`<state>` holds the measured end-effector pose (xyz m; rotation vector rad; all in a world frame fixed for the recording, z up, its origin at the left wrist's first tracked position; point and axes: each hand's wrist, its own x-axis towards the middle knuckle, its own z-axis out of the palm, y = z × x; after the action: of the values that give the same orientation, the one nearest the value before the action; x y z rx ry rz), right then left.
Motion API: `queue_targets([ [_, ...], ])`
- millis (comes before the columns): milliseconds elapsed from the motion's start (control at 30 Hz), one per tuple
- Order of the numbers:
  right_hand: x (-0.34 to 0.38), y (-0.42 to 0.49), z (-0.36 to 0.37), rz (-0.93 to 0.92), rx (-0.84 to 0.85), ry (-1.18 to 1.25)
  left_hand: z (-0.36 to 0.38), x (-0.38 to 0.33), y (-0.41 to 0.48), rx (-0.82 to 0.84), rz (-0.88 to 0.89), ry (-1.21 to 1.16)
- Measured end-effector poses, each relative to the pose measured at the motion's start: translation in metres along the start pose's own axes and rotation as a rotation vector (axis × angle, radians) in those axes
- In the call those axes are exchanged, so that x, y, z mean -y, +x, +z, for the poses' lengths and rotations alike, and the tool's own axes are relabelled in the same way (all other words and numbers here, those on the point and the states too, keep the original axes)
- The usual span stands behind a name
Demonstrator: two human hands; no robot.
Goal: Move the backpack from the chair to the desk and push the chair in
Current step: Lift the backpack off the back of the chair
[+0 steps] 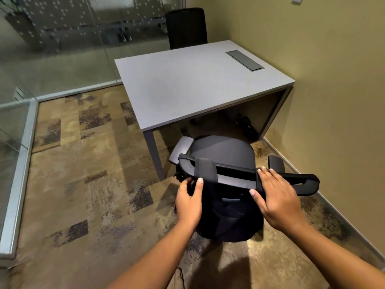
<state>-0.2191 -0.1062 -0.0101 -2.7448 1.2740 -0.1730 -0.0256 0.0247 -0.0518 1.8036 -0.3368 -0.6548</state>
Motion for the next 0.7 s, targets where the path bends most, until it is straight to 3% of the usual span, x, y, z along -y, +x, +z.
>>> queue_targets([
  [100, -0.001, 0.001, 0.001, 0.003, -0.012, -0.013, -0.004, -0.004, 0.009, 0.112, 0.069, -0.07],
  [267, -0.006, 0.003, 0.003, -0.017, -0.008, -0.022, -0.02, -0.001, 0.022, 0.176, 0.201, 0.02],
  [600, -0.011, 0.006, 0.008, -0.032, -0.049, 0.062, -0.063, -0.007, 0.042, -0.203, -0.001, -0.2],
  [700, -0.008, 0.006, 0.008, -0.038, -0.057, 0.064, -0.069, -0.003, 0.041, -0.225, -0.1, -0.251],
])
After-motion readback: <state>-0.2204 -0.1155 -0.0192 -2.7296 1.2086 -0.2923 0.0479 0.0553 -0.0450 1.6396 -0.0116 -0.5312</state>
